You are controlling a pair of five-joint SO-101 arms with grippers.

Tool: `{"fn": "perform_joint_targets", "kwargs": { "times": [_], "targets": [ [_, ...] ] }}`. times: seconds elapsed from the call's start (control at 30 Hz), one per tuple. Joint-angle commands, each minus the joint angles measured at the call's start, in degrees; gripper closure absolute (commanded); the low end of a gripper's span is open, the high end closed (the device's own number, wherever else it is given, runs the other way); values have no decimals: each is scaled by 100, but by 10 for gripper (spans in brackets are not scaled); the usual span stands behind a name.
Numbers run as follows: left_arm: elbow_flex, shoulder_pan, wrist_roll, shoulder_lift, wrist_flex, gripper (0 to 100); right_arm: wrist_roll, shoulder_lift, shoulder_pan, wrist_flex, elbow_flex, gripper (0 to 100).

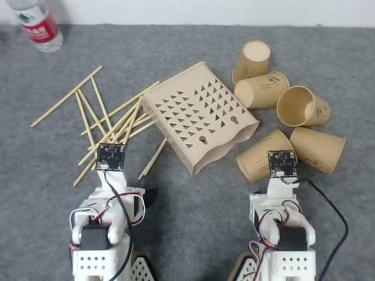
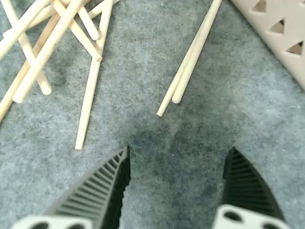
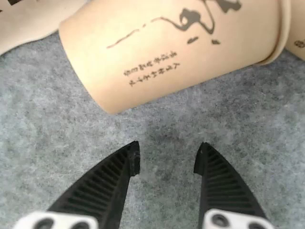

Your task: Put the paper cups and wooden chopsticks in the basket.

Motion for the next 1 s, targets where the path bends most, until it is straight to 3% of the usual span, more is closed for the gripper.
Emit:
{"fn": "perform_joint_targets", "kwargs": {
  "times": [0.0,0.4,0.67,0.97],
  "targets": [
    [-40,79,70,-123,-9,702,-26,-57,22,22,105,799],
    [-57,185,44,-123,-97,701,-53,-57,-189,22,105,799],
    [-40,220,35,-123,-2435,701,-26,-57,-303,22,105,798],
    [-40,-44,-1345,-123,-1459,701,-18,-57,-259,22,105,798]
  ]
}}
